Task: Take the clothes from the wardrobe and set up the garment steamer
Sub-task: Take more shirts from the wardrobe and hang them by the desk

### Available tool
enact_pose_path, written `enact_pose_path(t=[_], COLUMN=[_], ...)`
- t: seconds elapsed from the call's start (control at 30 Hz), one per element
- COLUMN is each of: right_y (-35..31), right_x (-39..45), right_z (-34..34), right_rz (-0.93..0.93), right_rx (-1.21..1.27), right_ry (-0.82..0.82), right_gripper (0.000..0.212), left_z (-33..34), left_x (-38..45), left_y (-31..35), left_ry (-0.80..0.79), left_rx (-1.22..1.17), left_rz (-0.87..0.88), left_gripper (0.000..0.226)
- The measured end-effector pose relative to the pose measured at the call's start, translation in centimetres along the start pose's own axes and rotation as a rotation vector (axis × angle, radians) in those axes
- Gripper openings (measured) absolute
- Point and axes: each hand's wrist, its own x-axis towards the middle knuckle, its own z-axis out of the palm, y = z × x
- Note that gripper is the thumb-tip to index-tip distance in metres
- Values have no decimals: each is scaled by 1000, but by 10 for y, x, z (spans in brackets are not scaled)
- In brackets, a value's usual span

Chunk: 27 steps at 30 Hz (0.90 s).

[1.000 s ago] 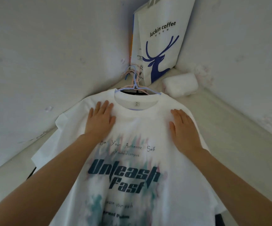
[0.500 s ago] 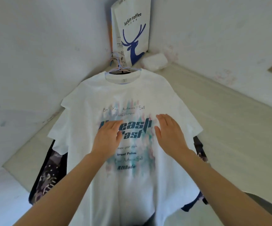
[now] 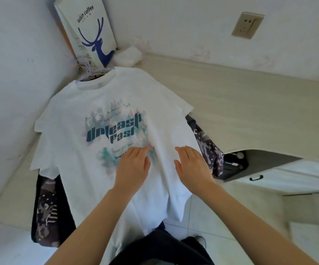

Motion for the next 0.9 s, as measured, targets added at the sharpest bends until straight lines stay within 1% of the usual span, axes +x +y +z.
enact_pose_path(t=[0.23,0.43,0.63,0.77,0.8,0.9], right_y=[27,56,83,96,99,107], right_x=[-85,-172,-281,-364,-385,-447], right_z=[-13,-32,-46,-57,-60,-67], right_rz=[181,349,519,648,685,810], right_rx=[7,55,91,64,63,62], right_ry=[48,100,165,192,197,213], right_gripper=[37,27,32,35,36,38], left_z=[31,55,86,109,115,132], left_x=[-23,-52,-108,-153,-164,-197], left_y=[65,137,217,275,290,337], left_ry=[-109,-205,-340,-374,-386,-438], left_rx=[-24,-36,-89,-106,-109,-107], left_rz=[147,261,442,584,610,691], left_gripper=[29,25,27,23,23,40])
